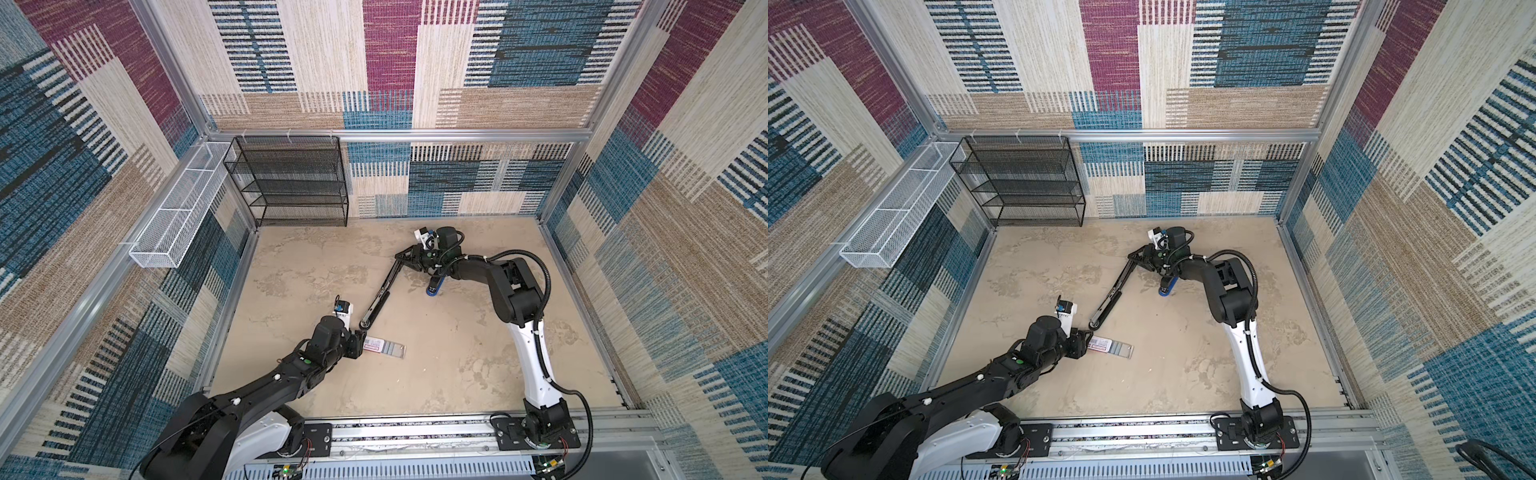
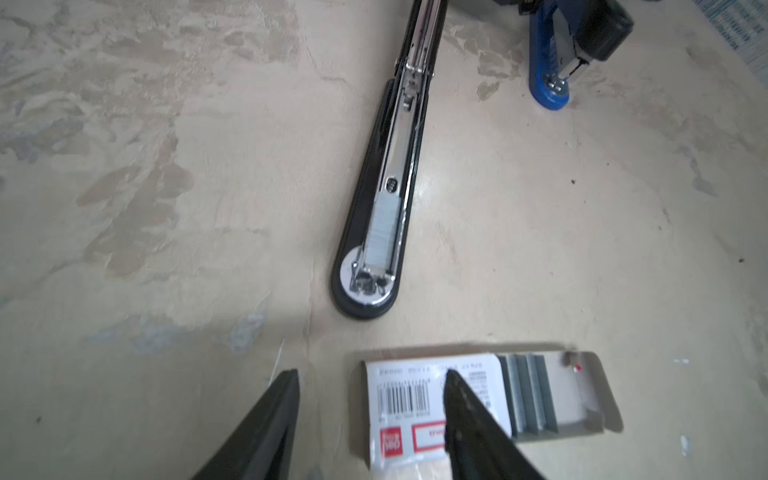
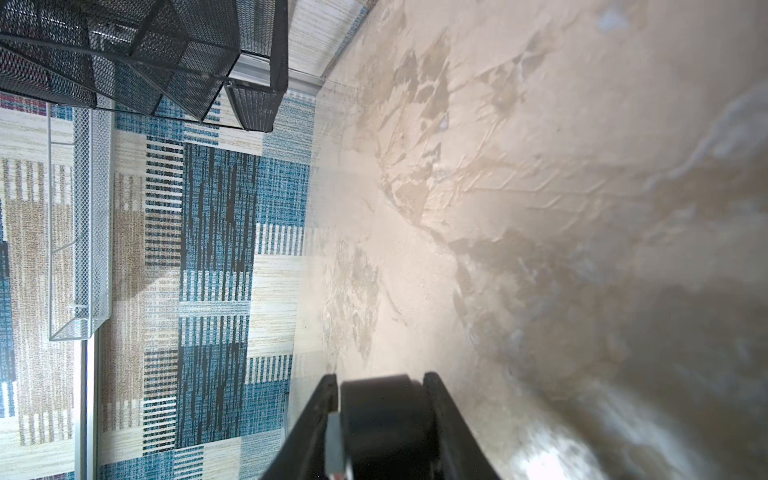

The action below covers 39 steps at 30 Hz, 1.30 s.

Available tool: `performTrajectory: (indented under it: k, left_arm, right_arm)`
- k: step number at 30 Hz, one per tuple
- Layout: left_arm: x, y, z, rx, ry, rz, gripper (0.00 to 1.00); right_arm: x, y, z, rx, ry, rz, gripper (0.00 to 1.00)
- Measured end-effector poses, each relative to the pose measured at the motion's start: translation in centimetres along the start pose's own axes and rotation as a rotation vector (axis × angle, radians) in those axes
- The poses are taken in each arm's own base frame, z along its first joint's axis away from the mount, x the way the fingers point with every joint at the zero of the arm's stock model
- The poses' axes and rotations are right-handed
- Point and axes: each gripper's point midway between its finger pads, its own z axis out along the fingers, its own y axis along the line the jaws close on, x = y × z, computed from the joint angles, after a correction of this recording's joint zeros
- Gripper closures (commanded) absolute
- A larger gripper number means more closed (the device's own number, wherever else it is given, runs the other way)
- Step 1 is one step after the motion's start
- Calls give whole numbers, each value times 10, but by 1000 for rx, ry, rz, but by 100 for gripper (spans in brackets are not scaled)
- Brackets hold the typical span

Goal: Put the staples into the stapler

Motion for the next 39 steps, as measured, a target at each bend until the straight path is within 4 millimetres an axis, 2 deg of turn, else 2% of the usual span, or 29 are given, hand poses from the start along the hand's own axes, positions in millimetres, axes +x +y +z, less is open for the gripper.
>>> performTrajectory:
  k: [9, 19, 21, 26, 29, 36, 39]
  left_arm:
    - [-7, -3, 24, 13, -36, 35, 55]
    - [-12, -4, 37, 16, -69, 54, 70]
    - [-14, -4, 39, 14, -70, 57, 71]
    - [-17, -6, 41, 15, -71, 62, 59]
    - [-19, -4, 45, -2, -72, 76, 59]
    - [-20, -3, 52, -8, -58, 81, 68]
    - [-20, -3, 53, -10, -49, 88, 64]
  right_arm:
    - [-4, 5, 2, -9, -4, -15, 67]
    - [-8, 1, 2, 4, -20, -15, 67]
    - [-9, 0, 2, 9, -26, -18, 67]
    - [-12, -3, 2, 18, -41, -25, 67]
    - [-14, -3, 2, 18, -53, -34, 67]
    - [-18, -3, 2, 21, -72, -46, 67]
    - [-19, -3, 2, 21, -77, -48, 68]
